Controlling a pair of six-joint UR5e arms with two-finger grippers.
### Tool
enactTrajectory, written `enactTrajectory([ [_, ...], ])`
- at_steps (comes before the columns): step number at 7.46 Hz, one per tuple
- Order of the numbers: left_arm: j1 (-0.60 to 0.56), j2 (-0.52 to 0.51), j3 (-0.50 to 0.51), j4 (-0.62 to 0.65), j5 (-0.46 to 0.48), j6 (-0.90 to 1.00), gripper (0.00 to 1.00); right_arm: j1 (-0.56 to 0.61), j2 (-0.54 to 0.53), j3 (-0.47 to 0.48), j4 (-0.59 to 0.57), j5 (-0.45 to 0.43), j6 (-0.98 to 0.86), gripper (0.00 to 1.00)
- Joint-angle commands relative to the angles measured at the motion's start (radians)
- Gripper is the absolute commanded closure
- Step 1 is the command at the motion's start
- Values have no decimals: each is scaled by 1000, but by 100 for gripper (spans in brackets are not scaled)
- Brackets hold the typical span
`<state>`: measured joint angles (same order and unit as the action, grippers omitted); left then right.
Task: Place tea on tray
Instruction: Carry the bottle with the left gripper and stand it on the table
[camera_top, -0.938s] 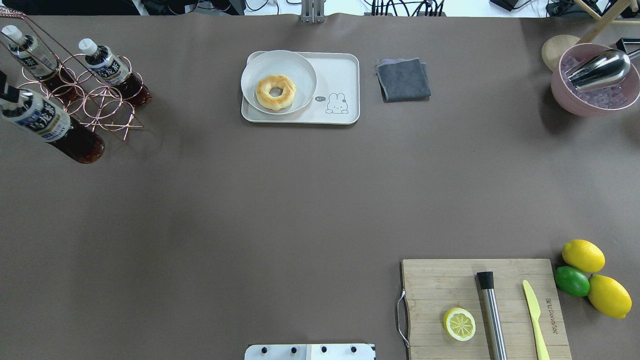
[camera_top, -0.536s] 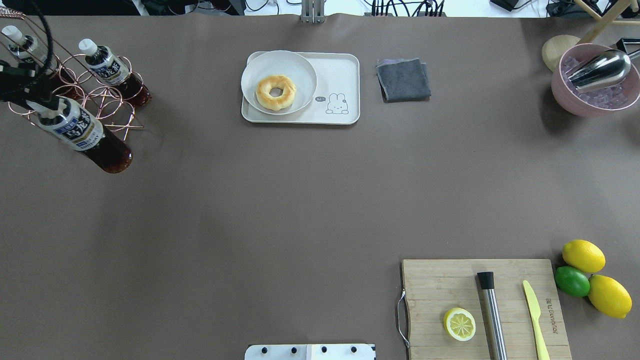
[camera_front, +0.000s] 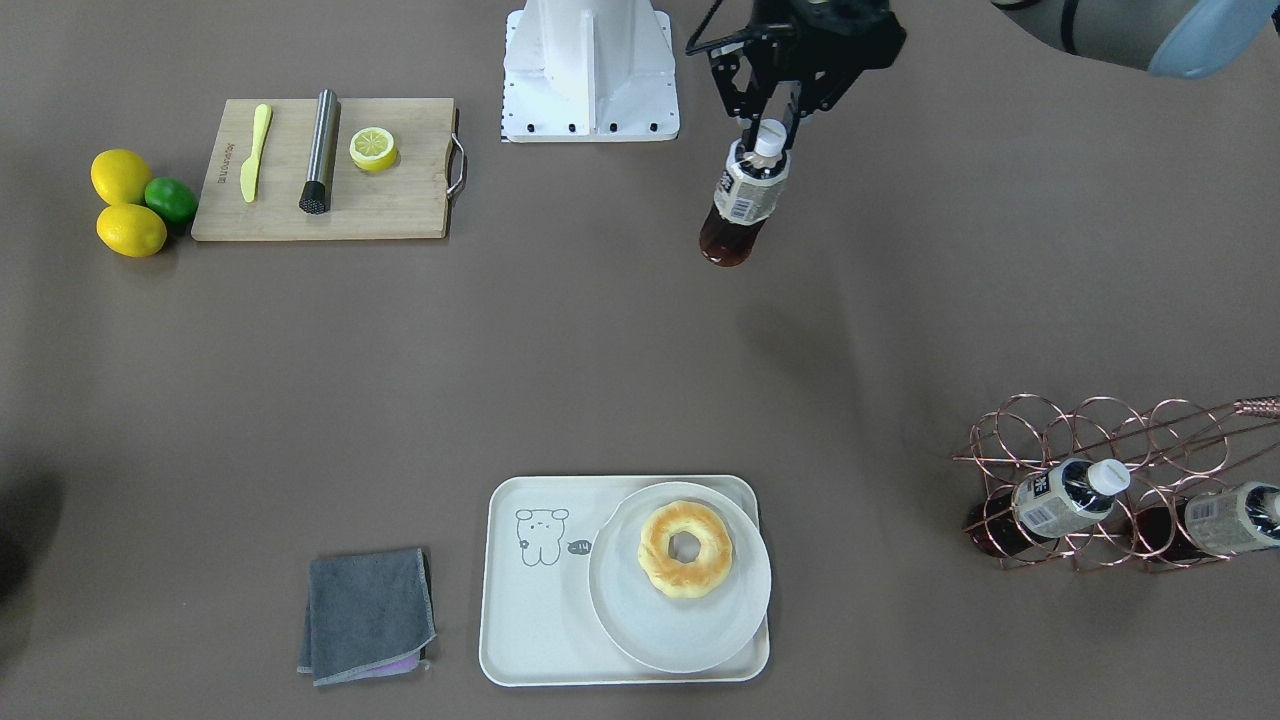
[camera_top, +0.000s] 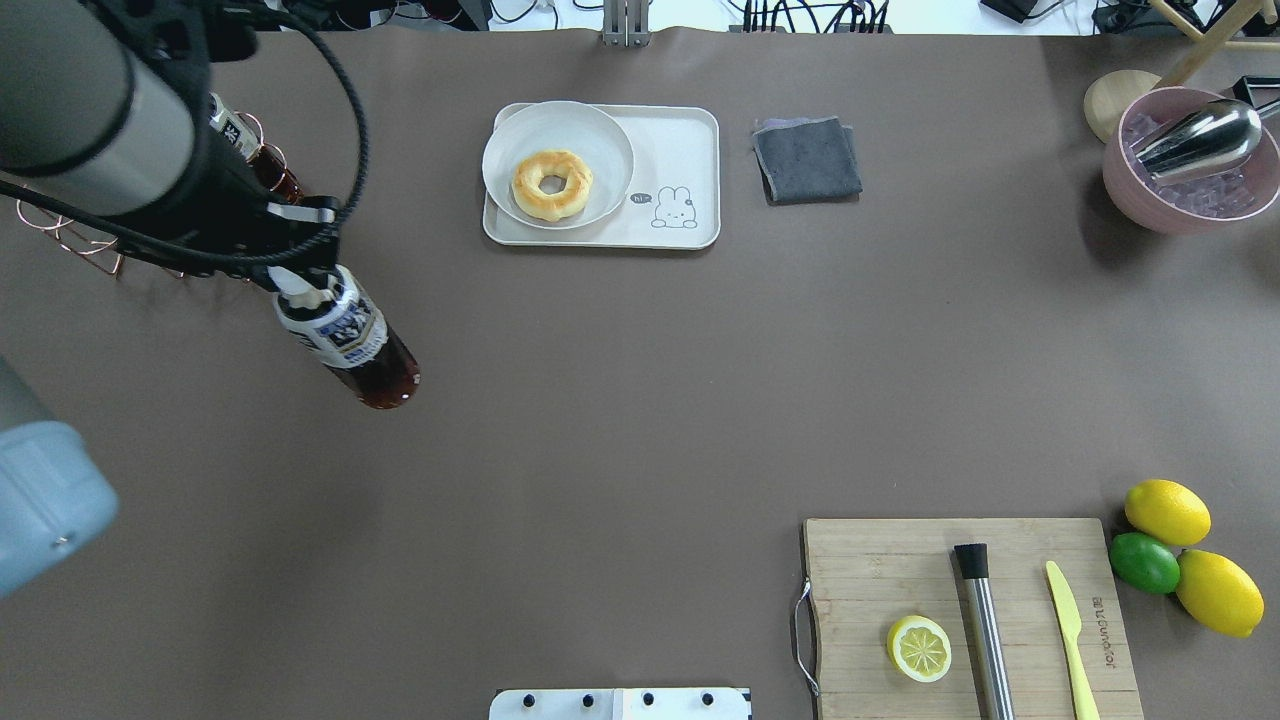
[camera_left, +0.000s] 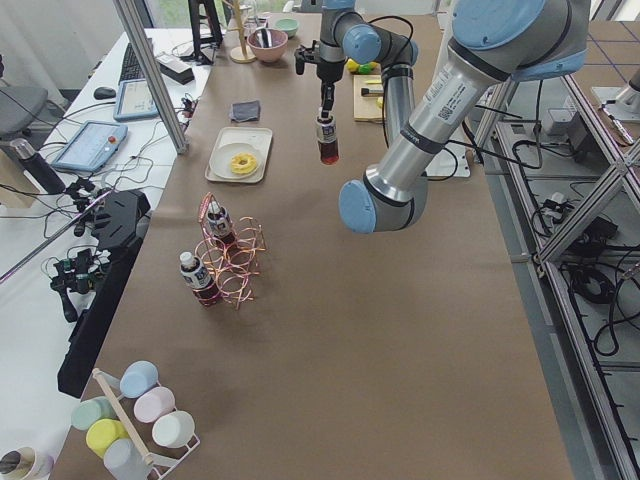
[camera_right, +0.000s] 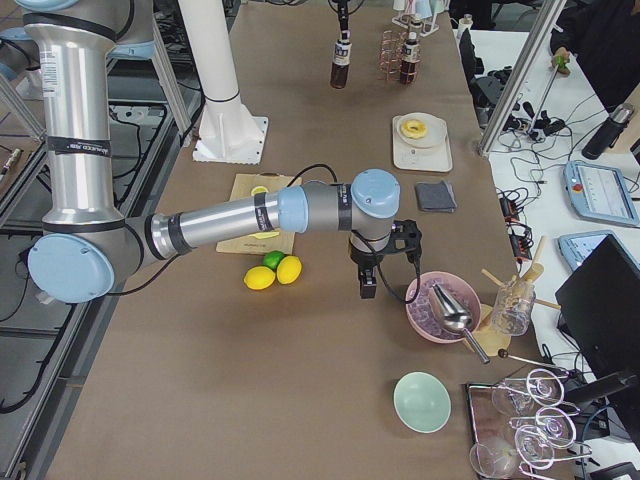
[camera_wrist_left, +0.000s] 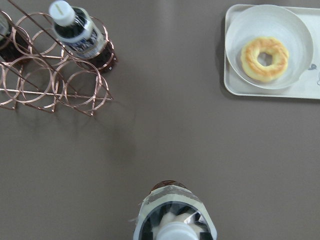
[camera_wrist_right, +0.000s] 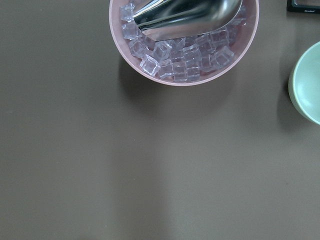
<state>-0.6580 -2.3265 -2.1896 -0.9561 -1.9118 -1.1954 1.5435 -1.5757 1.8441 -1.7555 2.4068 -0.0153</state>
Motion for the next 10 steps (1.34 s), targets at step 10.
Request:
enactTrajectory([
  [10, 156, -166, 376, -273, 173, -93, 100, 0, 16, 1, -4, 15, 0, 0],
])
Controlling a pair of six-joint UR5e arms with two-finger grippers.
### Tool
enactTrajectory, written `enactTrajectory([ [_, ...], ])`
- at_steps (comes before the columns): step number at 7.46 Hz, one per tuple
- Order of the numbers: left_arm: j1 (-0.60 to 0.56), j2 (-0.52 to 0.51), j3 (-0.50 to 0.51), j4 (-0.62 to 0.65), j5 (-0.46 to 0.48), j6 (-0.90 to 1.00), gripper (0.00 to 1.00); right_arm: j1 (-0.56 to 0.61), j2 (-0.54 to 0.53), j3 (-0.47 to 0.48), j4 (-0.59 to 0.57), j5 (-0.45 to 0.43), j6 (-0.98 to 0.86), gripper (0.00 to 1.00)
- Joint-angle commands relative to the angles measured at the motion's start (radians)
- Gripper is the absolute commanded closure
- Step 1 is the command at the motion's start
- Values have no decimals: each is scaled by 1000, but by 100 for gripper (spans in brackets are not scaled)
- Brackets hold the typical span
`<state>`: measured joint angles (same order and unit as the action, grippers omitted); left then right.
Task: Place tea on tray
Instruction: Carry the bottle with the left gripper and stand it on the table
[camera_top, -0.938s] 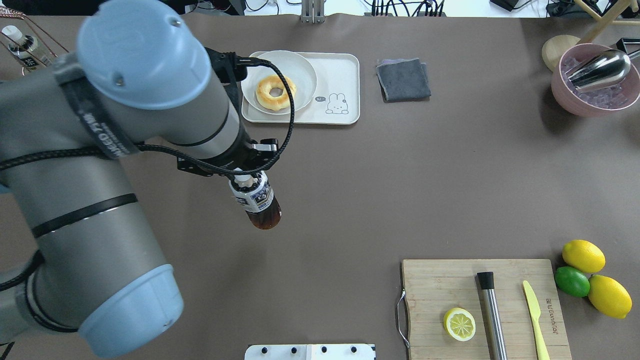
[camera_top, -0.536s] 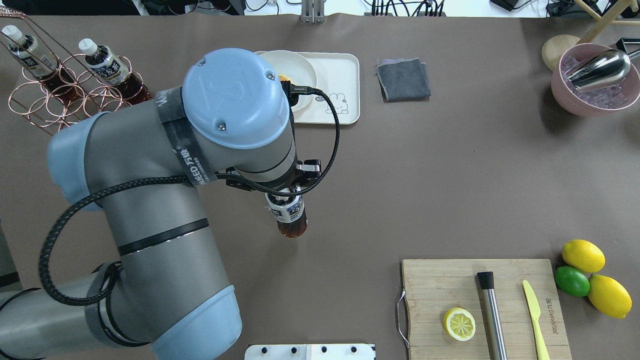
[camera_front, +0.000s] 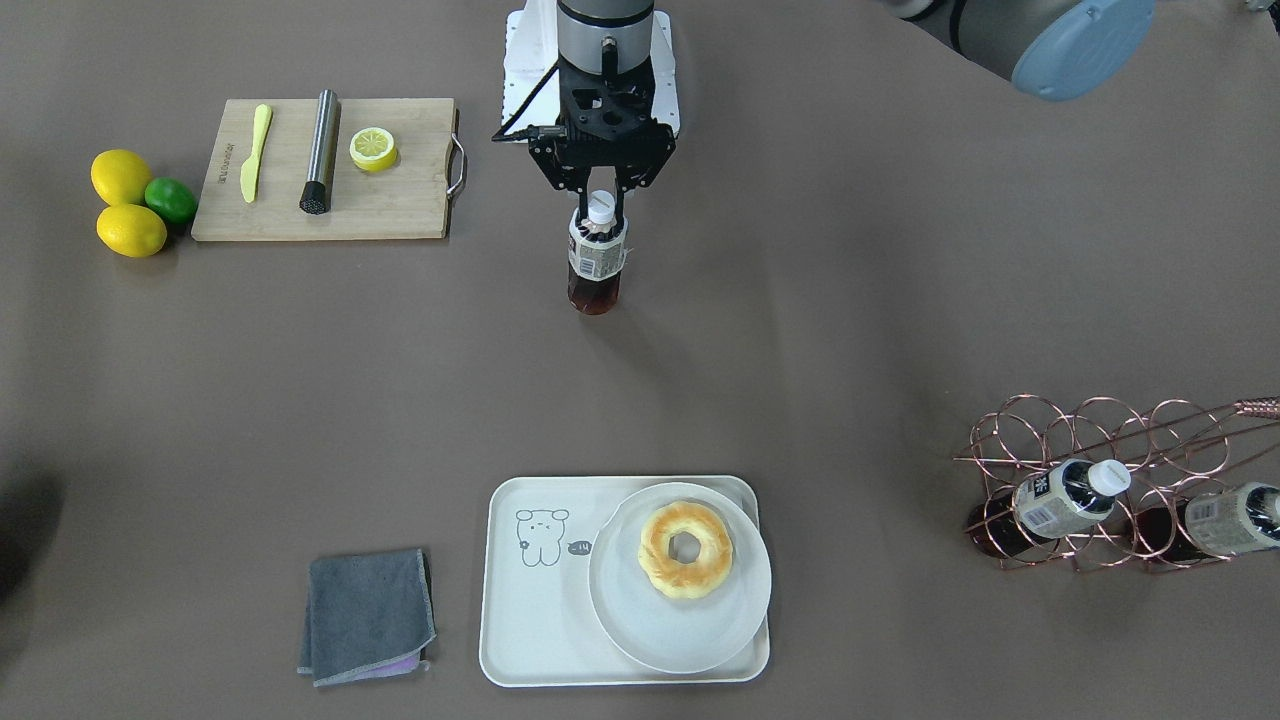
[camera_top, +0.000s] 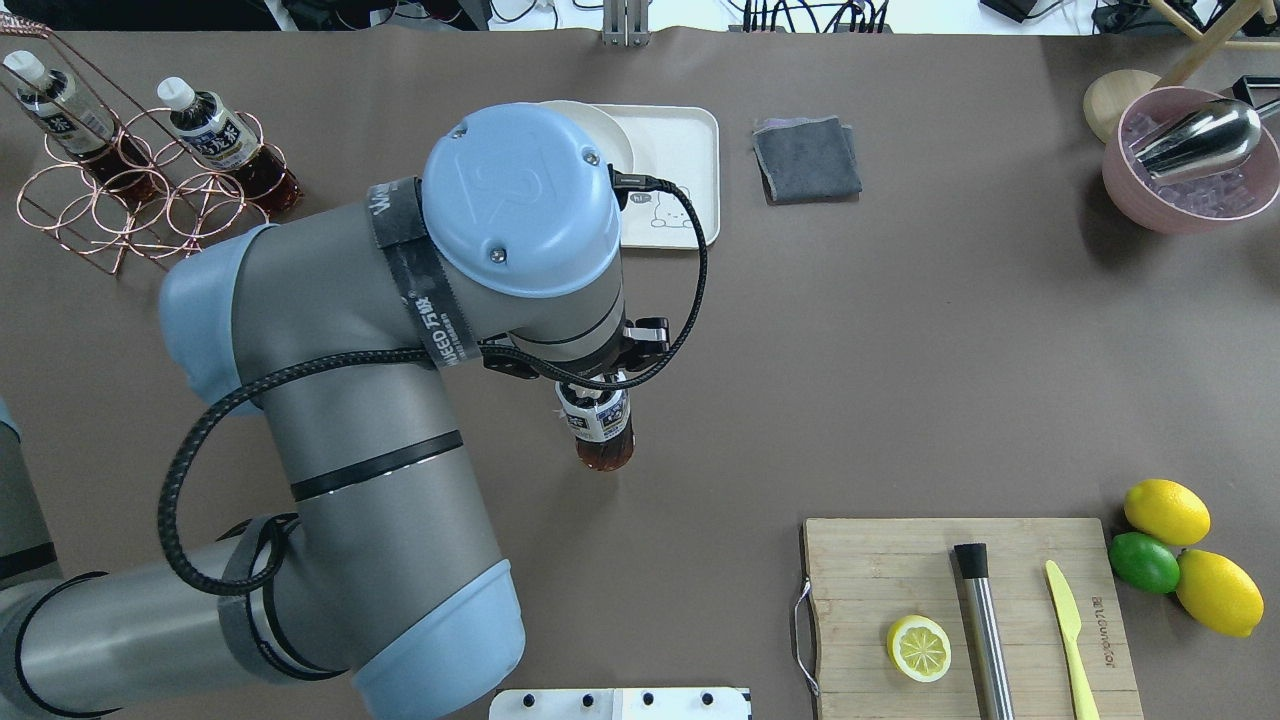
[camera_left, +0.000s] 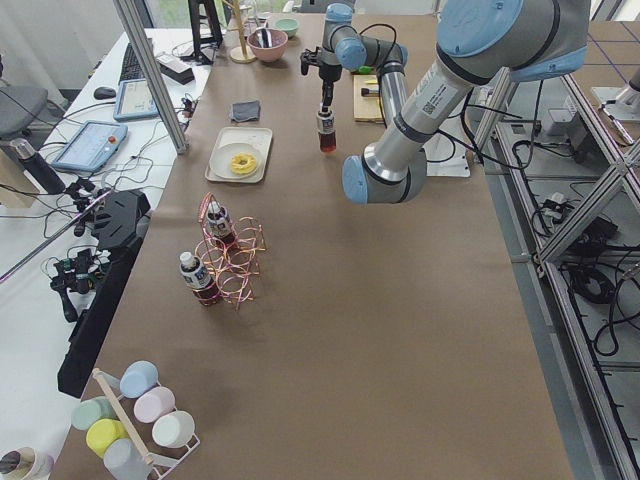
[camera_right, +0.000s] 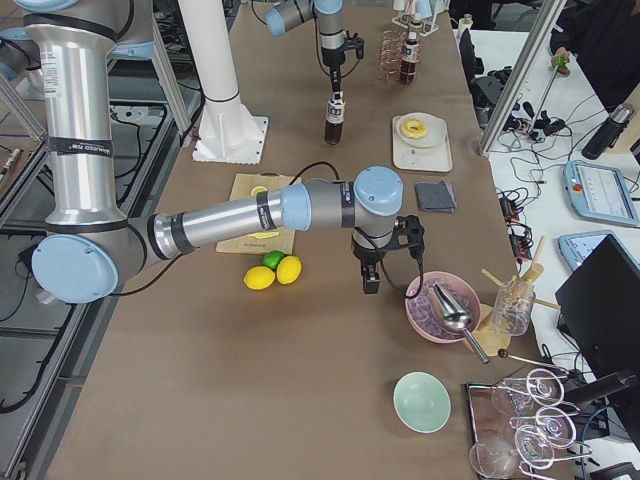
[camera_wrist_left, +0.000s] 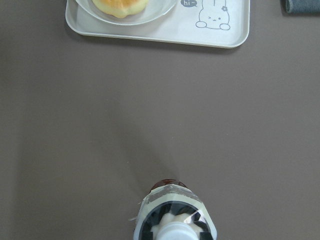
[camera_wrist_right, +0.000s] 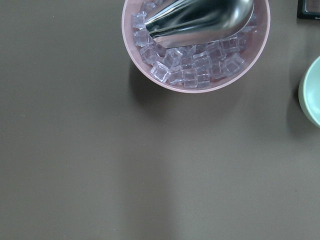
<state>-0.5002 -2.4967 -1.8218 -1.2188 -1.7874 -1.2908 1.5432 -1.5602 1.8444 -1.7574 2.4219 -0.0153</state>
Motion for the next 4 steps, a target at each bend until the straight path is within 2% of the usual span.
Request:
enactTrajectory([
  [1, 2, 4, 9, -10, 51, -1, 100, 0, 0, 1, -2, 0, 0, 0],
  [4, 2, 18, 4, -10, 65, -1, 100, 0, 0, -1, -4, 2, 0, 0],
])
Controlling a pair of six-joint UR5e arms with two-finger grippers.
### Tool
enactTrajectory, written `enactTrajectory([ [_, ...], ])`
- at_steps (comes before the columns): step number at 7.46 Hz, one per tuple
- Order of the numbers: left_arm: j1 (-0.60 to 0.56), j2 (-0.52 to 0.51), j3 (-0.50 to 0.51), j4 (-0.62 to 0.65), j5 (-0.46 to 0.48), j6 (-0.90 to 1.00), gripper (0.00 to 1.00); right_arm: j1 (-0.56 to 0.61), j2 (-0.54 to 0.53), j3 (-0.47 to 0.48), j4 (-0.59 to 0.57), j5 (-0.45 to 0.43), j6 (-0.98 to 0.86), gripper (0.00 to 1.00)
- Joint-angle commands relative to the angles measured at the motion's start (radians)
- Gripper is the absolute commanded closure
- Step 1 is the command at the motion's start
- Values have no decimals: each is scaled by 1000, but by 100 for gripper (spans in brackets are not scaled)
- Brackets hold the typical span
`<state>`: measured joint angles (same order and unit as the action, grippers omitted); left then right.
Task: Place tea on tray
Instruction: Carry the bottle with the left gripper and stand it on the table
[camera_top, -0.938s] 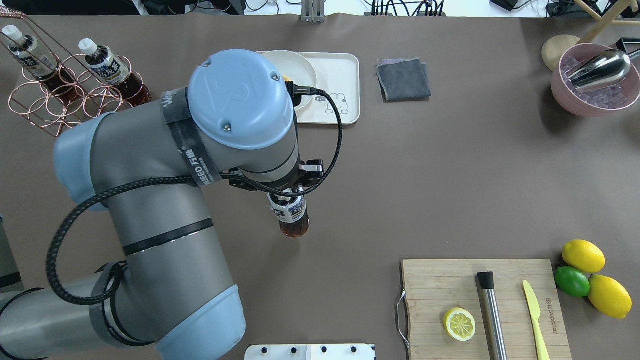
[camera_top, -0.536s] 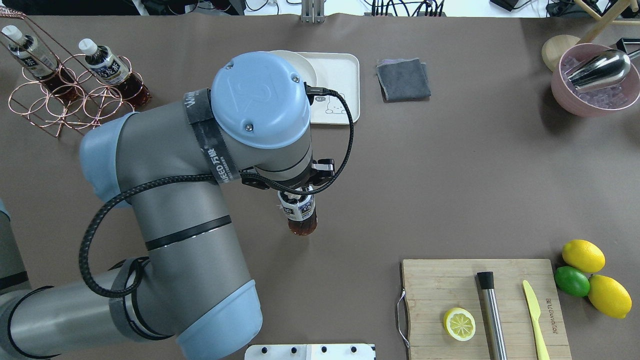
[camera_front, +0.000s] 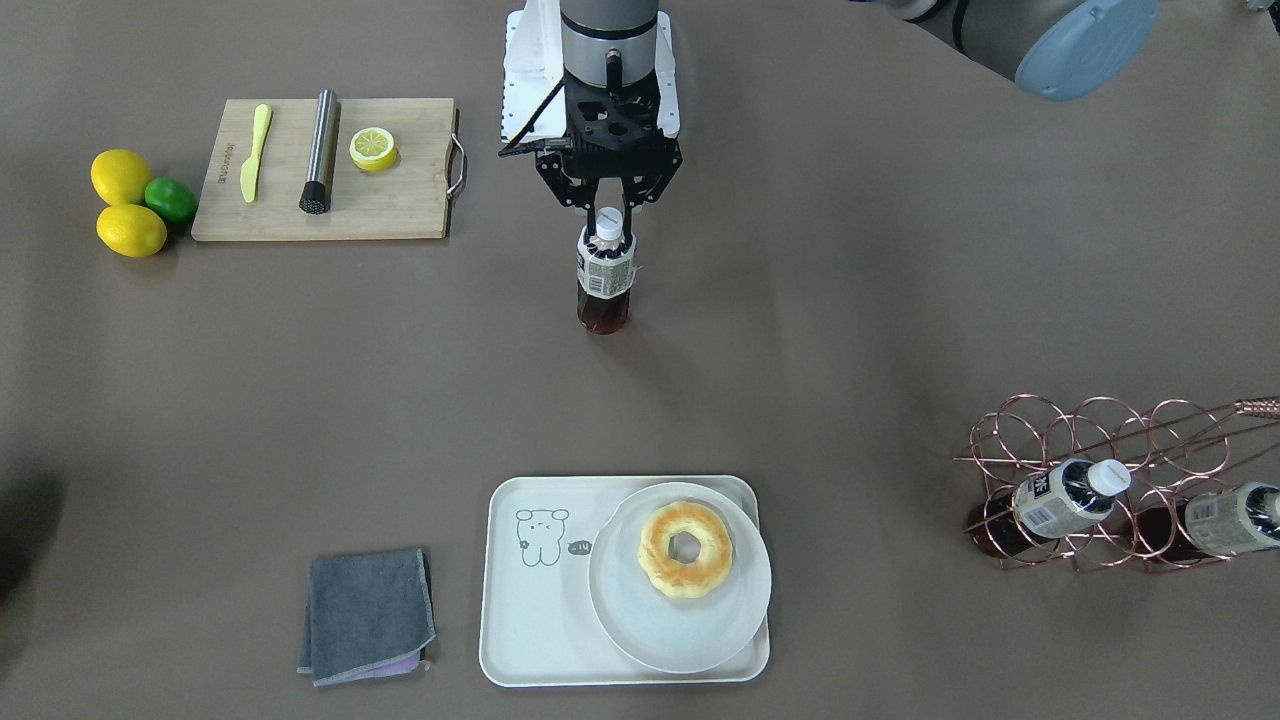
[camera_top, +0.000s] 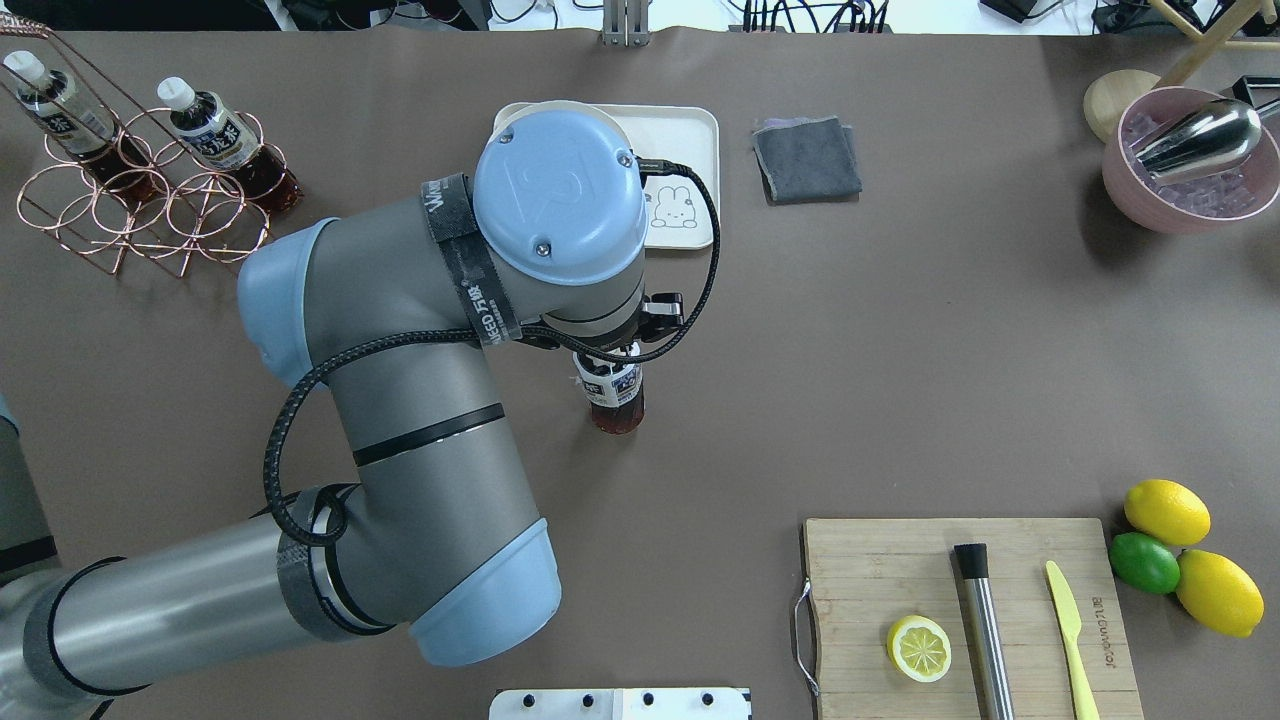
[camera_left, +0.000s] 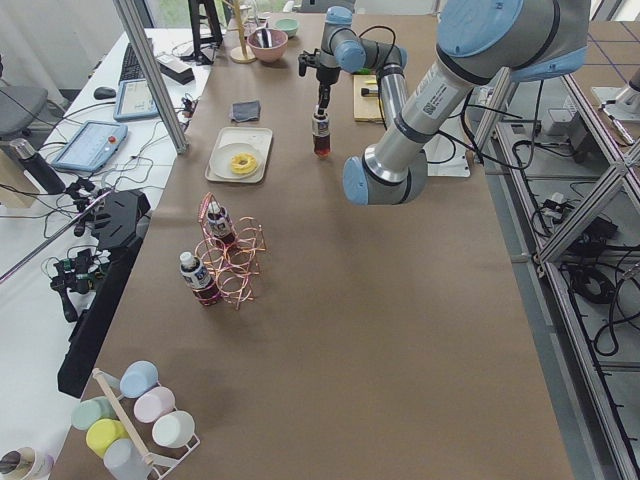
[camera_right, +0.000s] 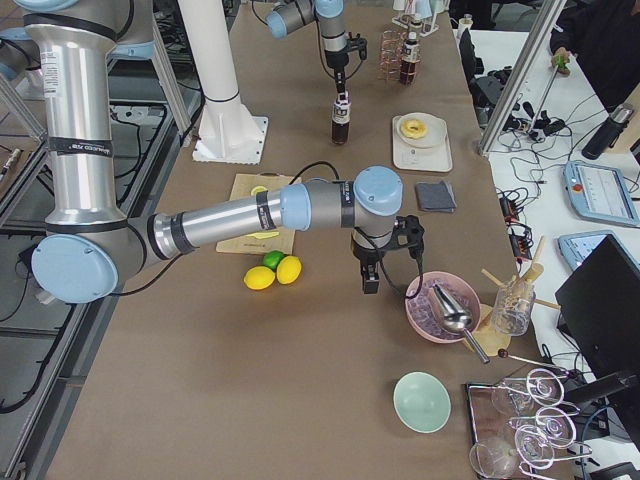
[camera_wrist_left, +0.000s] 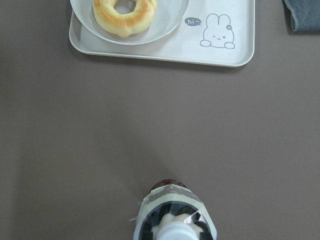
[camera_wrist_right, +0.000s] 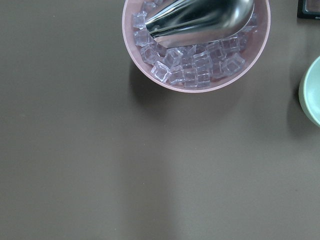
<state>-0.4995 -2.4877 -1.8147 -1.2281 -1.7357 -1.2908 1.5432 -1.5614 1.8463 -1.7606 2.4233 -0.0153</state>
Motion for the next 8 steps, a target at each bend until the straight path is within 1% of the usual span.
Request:
enactTrajectory([
  [1, 1, 9, -3, -1, 15, -1, 100, -2, 4, -4, -2, -1, 0, 0],
  [3, 4, 9, -2, -2, 15, -2, 100, -2, 1, -4, -2, -1, 0, 0],
  [4, 7, 16, 0, -22, 15, -2, 90, -2, 3, -4, -2, -1, 0, 0],
  [5, 10, 23, 2, -24, 21, 2, 32, -2, 3, -4, -2, -1, 0, 0],
  [6, 12, 29, 2, -24, 47, 4, 23, -3, 4, -4, -2, -3, 3, 0],
  [7, 13, 33, 0, -24, 51, 5, 3, -8, 10, -12, -2, -3, 3, 0],
  [8, 6, 33, -21, -24, 53, 46, 3, -8, 11, -10, 0, -1, 5, 0],
])
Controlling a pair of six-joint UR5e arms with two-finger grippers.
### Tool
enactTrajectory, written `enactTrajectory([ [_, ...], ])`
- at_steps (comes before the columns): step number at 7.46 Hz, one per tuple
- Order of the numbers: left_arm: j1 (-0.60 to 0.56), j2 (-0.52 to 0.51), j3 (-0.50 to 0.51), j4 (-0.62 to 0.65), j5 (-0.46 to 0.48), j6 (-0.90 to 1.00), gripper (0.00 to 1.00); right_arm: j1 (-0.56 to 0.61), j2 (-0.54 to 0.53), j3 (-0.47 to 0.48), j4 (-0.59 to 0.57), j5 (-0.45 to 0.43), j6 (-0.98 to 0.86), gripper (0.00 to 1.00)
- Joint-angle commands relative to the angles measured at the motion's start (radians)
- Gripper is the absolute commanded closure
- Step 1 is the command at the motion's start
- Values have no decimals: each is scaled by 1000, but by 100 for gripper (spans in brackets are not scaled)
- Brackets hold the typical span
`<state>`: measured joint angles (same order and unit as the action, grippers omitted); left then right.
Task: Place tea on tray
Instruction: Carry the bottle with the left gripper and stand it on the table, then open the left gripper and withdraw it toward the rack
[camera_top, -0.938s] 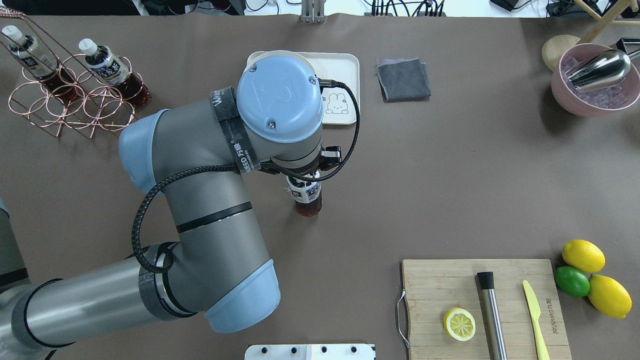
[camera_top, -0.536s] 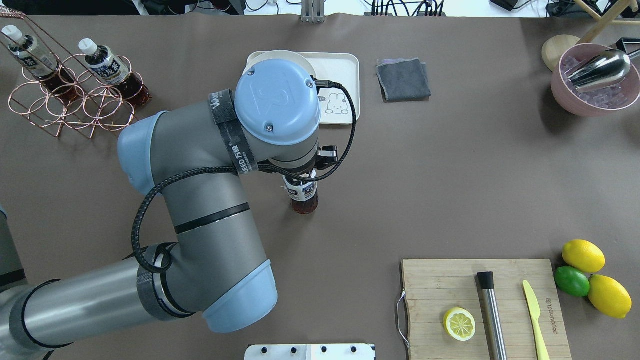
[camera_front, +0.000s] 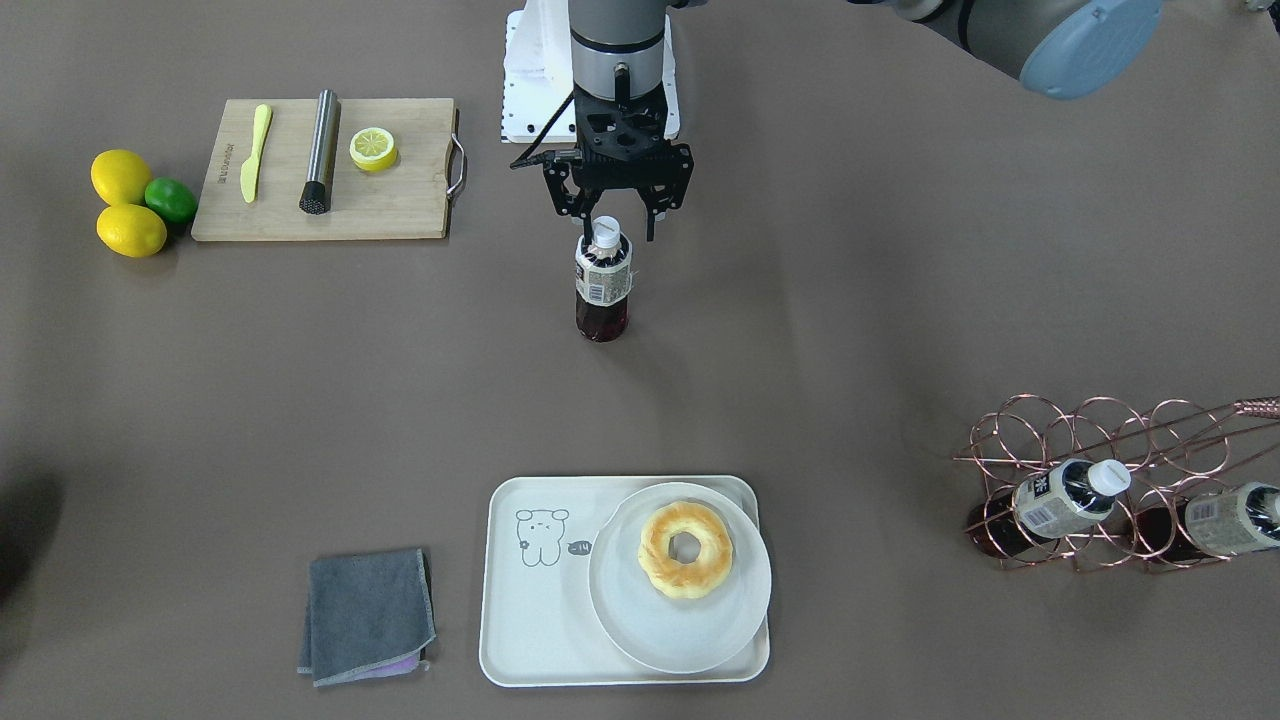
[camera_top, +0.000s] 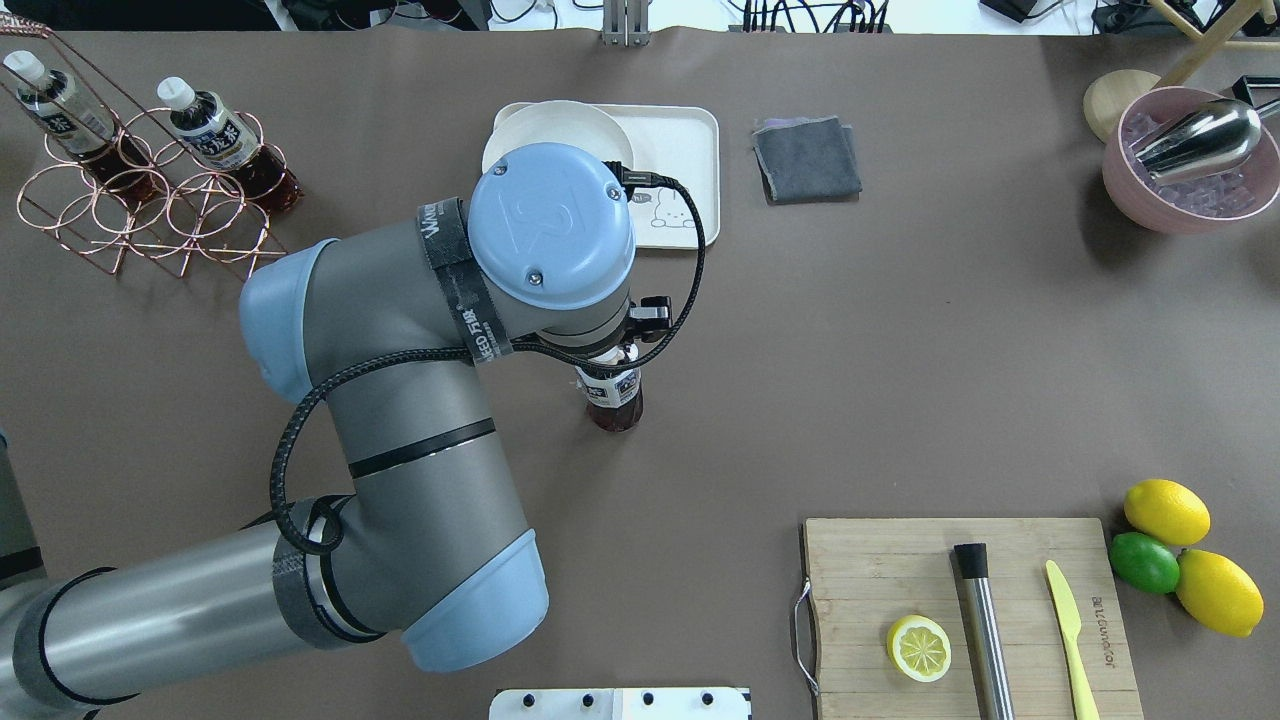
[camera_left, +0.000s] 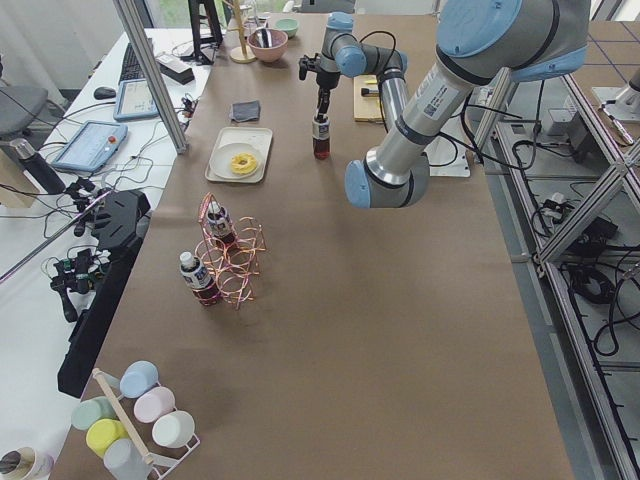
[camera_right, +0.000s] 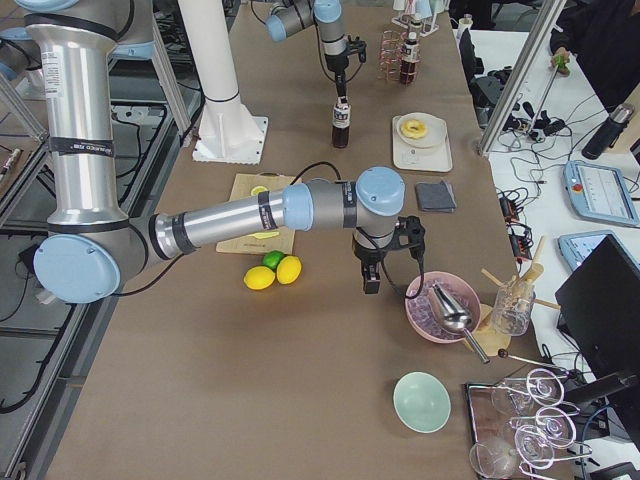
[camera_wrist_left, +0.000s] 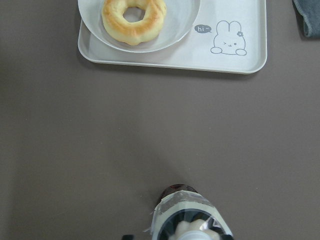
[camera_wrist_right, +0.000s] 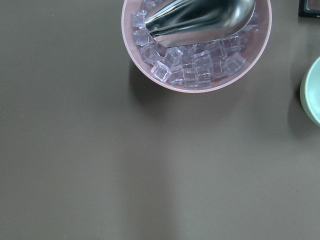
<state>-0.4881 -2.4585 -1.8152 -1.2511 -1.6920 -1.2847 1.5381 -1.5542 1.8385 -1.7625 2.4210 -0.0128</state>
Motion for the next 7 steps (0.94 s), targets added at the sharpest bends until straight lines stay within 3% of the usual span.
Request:
enactTrajectory([
  [1, -26, 21, -68, 2, 3, 155, 3, -1, 12, -4, -2, 6, 4, 0],
  [2, -73, 70, -135, 4, -9, 229, 3, -1, 19, -5, -3, 7, 7, 0],
  [4, -198, 169, -212, 1, -137, 336, 3, -1, 58, -1, -26, 10, 56, 0],
  [6, -245, 424, -350, -2, -147, 512, 3, -13, 104, 7, -83, 18, 66, 0],
  [7, -297, 508, -383, -25, -156, 507, 3, -30, 127, 8, -83, 20, 111, 0],
])
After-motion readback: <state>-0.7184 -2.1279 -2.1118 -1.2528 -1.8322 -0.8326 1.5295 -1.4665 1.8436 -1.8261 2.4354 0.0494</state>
